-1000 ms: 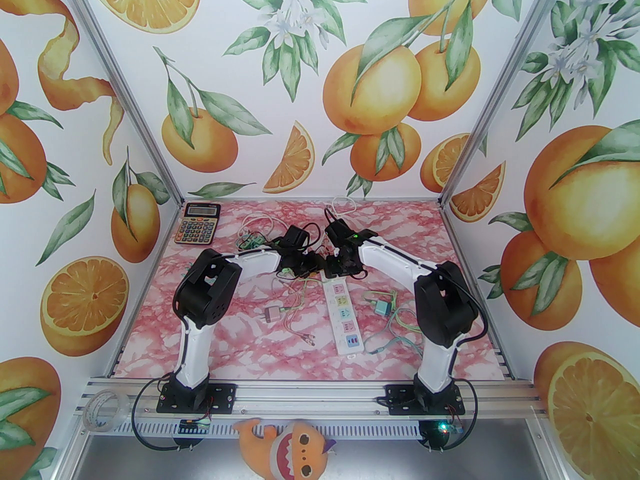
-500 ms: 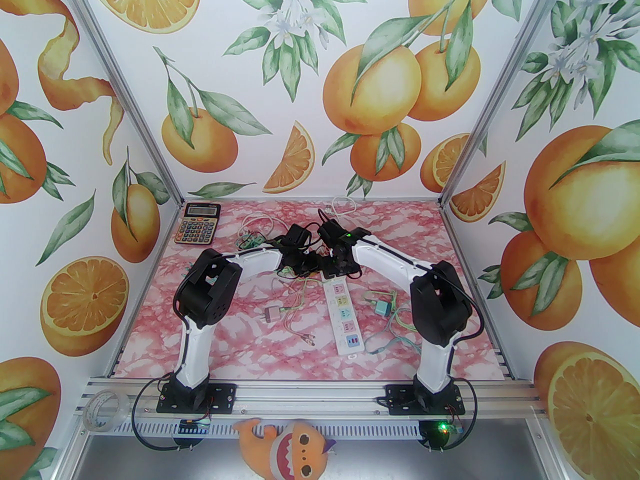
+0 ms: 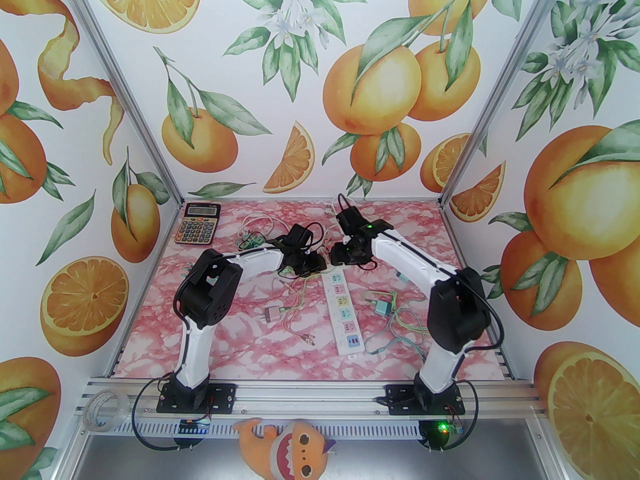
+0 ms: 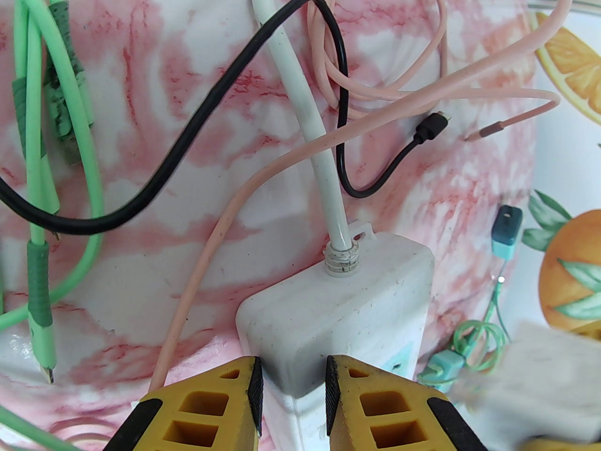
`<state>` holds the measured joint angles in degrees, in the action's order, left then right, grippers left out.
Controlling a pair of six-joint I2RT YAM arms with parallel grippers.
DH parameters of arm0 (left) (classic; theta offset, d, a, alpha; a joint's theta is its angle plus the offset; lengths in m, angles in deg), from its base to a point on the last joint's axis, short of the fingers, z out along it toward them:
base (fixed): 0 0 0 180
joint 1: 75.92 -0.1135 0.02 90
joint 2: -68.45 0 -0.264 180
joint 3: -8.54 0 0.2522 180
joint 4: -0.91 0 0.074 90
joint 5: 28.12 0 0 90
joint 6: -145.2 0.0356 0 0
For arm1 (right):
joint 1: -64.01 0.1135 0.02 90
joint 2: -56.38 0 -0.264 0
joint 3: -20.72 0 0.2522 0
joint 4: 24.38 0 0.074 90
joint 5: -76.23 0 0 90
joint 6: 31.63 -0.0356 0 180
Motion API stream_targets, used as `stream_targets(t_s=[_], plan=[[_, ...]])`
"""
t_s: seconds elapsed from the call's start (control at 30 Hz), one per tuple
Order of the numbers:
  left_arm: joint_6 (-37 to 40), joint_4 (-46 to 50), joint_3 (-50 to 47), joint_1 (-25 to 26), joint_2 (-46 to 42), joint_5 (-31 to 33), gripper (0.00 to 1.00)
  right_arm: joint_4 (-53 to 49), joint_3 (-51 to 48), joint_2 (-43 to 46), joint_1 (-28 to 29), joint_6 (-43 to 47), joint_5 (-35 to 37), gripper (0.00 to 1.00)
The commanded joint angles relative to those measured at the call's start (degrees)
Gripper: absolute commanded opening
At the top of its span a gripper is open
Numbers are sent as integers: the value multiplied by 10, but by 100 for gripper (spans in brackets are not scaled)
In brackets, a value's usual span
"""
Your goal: Pull the plug off the socket
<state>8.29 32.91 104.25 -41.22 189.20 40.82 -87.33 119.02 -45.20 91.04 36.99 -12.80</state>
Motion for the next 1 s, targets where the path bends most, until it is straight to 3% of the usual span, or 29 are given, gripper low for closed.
stream_targets(t_s=[0.0, 0.27, 0.5, 0.67, 0.97], plan=[[14, 66, 8, 2, 19, 22, 29, 15, -9, 29, -5, -16, 42, 48], [17, 66, 66, -15, -32, 10, 39, 27, -41, 51, -19, -34, 110, 49], [44, 93, 122, -30, -97, 16, 60, 66, -90, 61, -65, -54, 102, 51], [67, 106, 96, -44, -158, 36, 73, 122, -136, 66, -103, -72, 101, 52], [92, 119, -14, -72, -277, 70, 83, 232, -187, 60, -123, -96, 127, 52]])
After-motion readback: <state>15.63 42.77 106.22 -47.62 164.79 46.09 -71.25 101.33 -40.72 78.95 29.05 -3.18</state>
